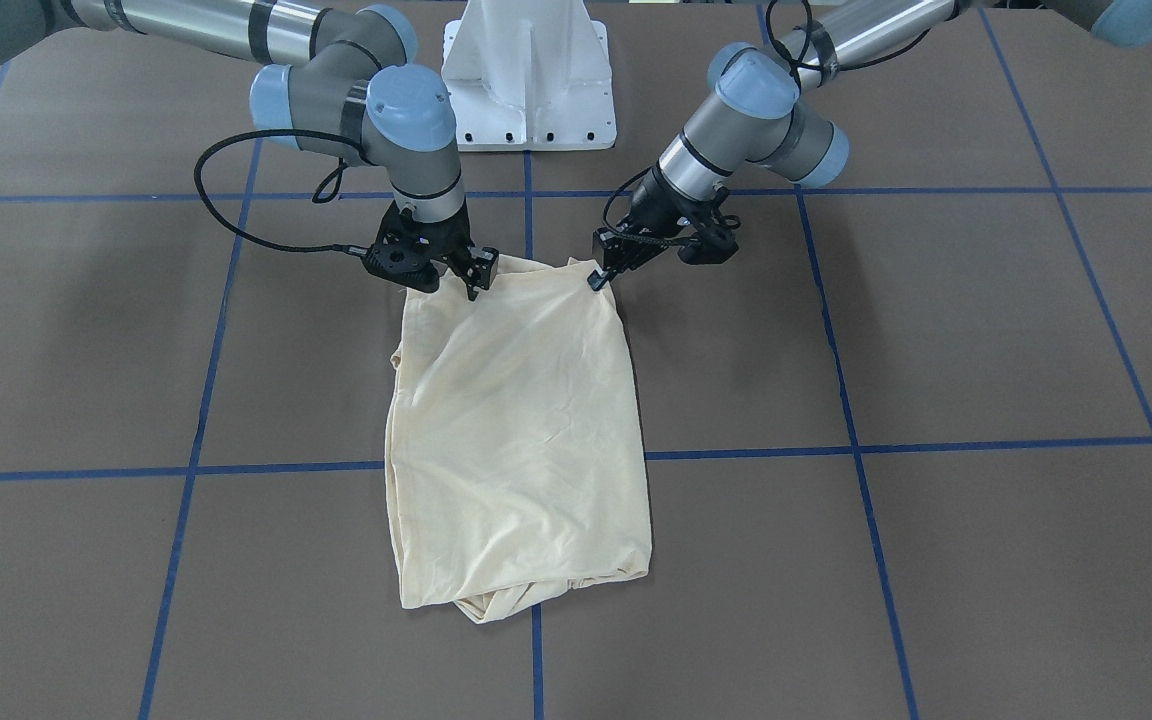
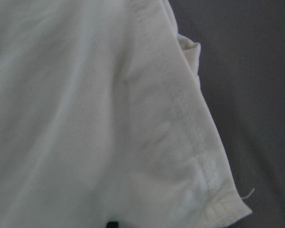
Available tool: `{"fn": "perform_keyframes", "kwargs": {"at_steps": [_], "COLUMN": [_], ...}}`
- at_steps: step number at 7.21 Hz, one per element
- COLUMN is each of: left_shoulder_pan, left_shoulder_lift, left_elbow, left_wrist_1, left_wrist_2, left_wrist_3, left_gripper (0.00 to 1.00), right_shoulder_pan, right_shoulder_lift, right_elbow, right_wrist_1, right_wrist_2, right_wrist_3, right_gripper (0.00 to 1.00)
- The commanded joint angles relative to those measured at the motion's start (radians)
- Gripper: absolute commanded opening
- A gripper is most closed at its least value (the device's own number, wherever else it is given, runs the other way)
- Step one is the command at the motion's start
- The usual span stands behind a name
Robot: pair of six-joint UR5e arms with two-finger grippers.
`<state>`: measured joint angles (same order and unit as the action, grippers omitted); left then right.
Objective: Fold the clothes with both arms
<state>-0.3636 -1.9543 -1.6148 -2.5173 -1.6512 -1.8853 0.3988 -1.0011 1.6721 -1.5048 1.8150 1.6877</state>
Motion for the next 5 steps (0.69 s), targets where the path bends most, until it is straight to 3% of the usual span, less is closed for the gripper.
{"fn": "perform_keyframes", "kwargs": {"at_steps": [1,3,5], "left_shoulder_pan": [0.0,0.0,0.0], "left_shoulder_lift": [0.0,0.0,0.0], "left_elbow": [0.001,0.001,0.001], "left_wrist_1": [0.0,0.0,0.0], "left_wrist_2": [0.001,0.001,0.001], "left_wrist_3": [0.0,0.0,0.0], "left_gripper": [0.0,0.0,0.0], "right_shoulder_pan": [0.0,0.0,0.002], "right_shoulder_lift": [-0.001,-0.001,0.001], "right_elbow": [0.0,0.008,0.009], "right_wrist_1": [-0.003,-0.002,-0.002], "right_wrist_2": [0.004,0.003,0.004], "right_wrist_3": [0.001,0.001,0.001], "right_gripper": [0.55,0.04,0.0]}}
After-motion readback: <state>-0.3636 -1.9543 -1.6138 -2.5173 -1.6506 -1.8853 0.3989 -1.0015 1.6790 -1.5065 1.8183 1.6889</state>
